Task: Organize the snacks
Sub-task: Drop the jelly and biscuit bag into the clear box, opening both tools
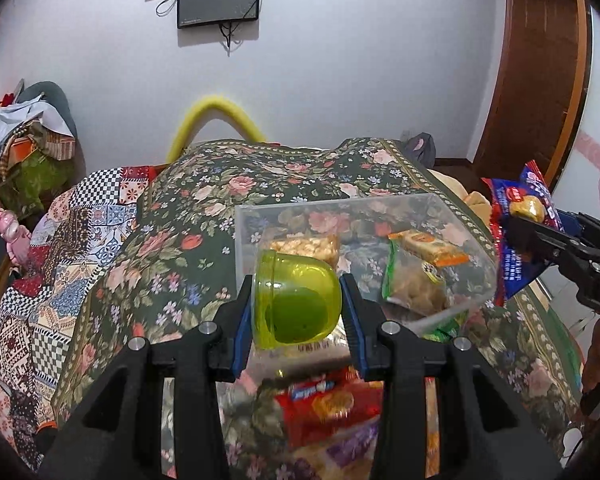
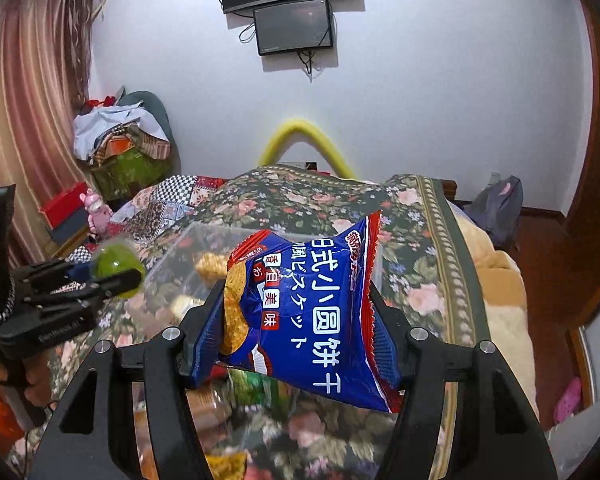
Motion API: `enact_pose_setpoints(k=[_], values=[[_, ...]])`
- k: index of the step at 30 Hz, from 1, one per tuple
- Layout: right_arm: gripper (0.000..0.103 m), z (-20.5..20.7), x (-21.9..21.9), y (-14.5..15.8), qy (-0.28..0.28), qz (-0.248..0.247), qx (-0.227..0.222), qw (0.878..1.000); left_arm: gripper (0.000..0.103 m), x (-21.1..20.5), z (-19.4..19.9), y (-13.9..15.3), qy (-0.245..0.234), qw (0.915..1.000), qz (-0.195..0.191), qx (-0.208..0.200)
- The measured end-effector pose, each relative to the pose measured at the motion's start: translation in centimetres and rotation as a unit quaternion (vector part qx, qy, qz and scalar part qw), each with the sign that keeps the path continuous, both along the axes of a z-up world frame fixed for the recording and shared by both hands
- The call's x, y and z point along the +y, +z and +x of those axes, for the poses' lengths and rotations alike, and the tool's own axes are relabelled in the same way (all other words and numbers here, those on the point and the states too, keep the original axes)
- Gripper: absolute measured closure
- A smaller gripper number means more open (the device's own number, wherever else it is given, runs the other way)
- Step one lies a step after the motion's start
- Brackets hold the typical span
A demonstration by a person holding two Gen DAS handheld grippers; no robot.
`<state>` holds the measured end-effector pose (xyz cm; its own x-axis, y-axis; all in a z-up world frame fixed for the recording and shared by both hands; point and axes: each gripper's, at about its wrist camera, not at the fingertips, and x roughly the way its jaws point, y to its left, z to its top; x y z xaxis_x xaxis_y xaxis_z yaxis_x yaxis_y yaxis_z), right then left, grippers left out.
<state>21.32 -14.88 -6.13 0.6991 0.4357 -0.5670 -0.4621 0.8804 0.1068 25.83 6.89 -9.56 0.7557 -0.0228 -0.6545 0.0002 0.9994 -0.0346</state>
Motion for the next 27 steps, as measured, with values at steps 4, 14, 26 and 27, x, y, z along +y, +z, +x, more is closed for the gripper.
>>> enact_pose_setpoints(k=[4,14,26,27], values=[[0.043,1.5,1.4,-0.2,0.008,-0.001,0.006,1.0,0.063,0.0,2.2,-0.5,-0.006,0.9998,-0.011,0.015],[0.042,5.4,4.7,-1.8,0.022,-0.022,0.041,0.999,0.063,0.3,6.8,-2.4,-0.01,0.9983,-0.013,0.056],[0.041,9.1,7.0,-4.3,0.025,-0.069,0.095,0.993,0.063,0.2,9.0,-4.4,-0.013,0.996,0.01,0.088],[0.04,9.1,7.1,-4.5,0.027,-0.074,0.096,0.992,0.063,0.2,9.0,-4.5,-0.014,0.9957,0.01,0.091]])
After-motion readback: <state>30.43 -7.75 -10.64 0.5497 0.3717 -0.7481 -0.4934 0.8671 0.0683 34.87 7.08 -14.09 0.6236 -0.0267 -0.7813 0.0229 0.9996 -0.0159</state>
